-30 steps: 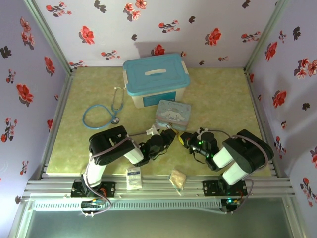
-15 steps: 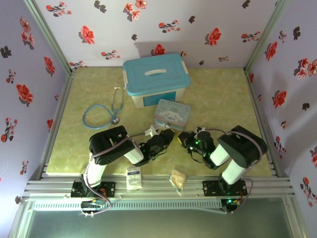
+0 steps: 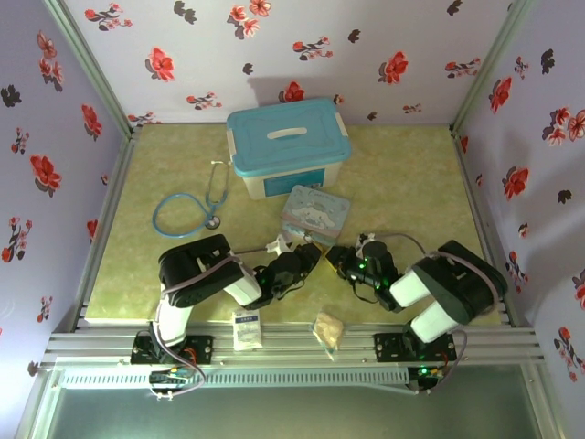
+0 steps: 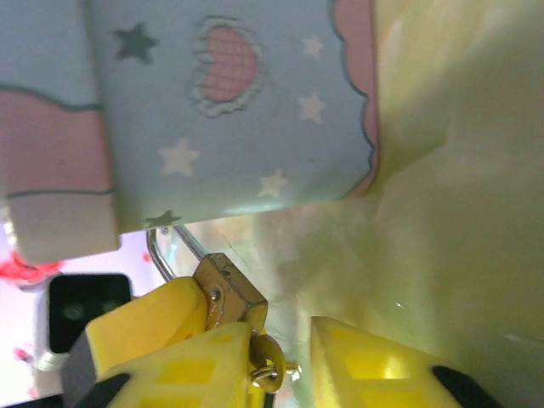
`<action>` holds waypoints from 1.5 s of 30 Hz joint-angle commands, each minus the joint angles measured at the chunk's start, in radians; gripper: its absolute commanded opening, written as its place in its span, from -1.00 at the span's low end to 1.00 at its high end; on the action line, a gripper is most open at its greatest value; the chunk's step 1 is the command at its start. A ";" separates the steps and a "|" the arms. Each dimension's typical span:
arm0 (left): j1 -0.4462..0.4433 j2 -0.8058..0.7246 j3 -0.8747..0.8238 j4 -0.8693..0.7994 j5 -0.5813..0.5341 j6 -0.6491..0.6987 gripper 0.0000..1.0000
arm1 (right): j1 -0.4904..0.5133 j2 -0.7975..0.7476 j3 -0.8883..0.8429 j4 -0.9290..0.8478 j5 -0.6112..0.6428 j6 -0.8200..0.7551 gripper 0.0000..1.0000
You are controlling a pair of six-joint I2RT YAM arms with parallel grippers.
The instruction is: Unlock the padlock with the key
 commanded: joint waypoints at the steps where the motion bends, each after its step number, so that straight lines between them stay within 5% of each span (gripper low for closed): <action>1: -0.040 -0.087 0.007 -0.037 0.121 0.063 -1.00 | 0.025 -0.130 0.081 -0.462 0.105 -0.227 -0.72; 4: -0.029 -0.092 0.003 -0.056 0.120 0.074 -1.00 | 0.094 -0.298 0.191 -0.876 0.289 -0.422 -0.56; 7: -0.024 -0.080 -0.001 -0.032 0.122 0.068 -1.00 | 0.104 -0.362 0.231 -1.008 0.321 -0.523 -0.09; 10: -0.024 -0.082 -0.002 -0.027 0.127 0.075 -1.00 | 0.106 -0.344 0.258 -1.056 0.293 -0.582 0.02; 22: -0.022 -0.126 -0.008 -0.088 0.128 0.094 -1.00 | 0.335 -0.366 0.322 -1.068 0.558 -0.890 -0.09; 29: -0.021 -0.128 -0.016 -0.082 0.127 0.085 -1.00 | 0.413 -0.382 0.269 -0.971 0.539 -0.915 -0.12; 39: -0.018 -0.148 -0.021 -0.094 0.123 0.088 -1.00 | 0.391 -0.582 0.163 -0.995 0.587 -0.722 -0.27; 45: -0.014 -0.141 -0.028 -0.084 0.121 0.084 -1.00 | 0.280 -0.663 0.156 -1.045 0.474 -0.688 -0.39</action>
